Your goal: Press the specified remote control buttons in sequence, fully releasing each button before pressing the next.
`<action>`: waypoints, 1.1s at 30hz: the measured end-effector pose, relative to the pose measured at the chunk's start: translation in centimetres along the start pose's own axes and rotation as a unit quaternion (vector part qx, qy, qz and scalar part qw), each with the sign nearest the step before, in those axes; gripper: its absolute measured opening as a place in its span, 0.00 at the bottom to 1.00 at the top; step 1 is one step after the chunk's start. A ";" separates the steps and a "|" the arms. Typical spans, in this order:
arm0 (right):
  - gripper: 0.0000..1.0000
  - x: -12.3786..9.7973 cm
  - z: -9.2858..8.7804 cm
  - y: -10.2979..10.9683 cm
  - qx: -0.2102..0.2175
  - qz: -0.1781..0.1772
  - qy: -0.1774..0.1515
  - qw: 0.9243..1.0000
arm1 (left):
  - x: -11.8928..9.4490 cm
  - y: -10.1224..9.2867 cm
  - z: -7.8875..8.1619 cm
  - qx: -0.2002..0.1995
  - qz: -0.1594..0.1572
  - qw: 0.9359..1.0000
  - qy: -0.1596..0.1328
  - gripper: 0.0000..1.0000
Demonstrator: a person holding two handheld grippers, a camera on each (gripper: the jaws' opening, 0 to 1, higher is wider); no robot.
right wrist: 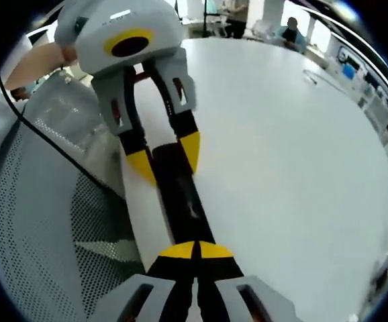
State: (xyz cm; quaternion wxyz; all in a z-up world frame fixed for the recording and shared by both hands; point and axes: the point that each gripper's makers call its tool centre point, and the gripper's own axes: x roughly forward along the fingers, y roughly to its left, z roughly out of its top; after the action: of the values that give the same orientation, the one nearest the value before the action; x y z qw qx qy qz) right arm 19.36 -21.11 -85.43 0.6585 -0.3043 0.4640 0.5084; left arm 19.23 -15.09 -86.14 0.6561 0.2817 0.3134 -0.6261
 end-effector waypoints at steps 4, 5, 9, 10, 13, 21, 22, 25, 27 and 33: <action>0.00 0.0 0.0 0.1 0.004 0.000 -0.006 1.000 | 0.0 0.0 0.0 0.000 -0.001 1.000 -0.001 0.23; 0.00 0.0 0.0 0.1 0.005 -0.001 -0.008 1.000 | 0.0 0.0 0.0 0.000 -0.001 1.000 -0.001 0.23; 0.00 -0.1 0.0 0.1 0.013 -0.005 -0.016 1.000 | 0.0 0.0 0.0 0.001 -0.001 1.000 -0.004 0.23; 0.00 -0.1 0.0 0.1 0.014 -0.006 -0.018 1.000 | 0.0 0.0 0.0 0.000 -0.001 1.000 -0.005 0.23; 0.00 -0.1 0.0 0.1 0.014 -0.007 -0.023 1.000 | 0.0 0.0 0.0 0.000 0.000 1.000 -0.005 0.23; 0.00 -0.1 0.2 0.1 0.000 -0.010 -0.029 1.000 | -0.1 0.0 0.0 -0.004 0.005 1.000 -0.024 0.23; 0.00 -0.2 0.3 0.2 0.002 -0.008 -0.030 1.000 | -0.1 0.0 0.0 -0.005 0.005 1.000 -0.027 0.24; 0.00 -0.3 1.5 0.3 0.000 -0.004 -0.051 0.999 | -0.1 0.0 0.1 -0.004 0.005 0.999 -0.032 0.24; 0.00 -0.1 1.7 0.4 -0.008 -0.001 -0.044 0.999 | -0.1 0.0 0.1 -0.003 0.005 0.999 -0.034 0.24; 0.00 0.4 1.1 0.5 -0.031 0.008 -0.018 0.999 | -0.1 0.0 0.1 -0.005 0.005 0.999 -0.039 0.24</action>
State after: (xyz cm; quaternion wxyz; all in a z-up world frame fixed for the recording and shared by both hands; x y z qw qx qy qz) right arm 19.20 -19.84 -85.36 0.6532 -0.3114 0.4386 0.5329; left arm 19.19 -15.13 -86.00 0.6722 0.2560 0.2892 -0.6317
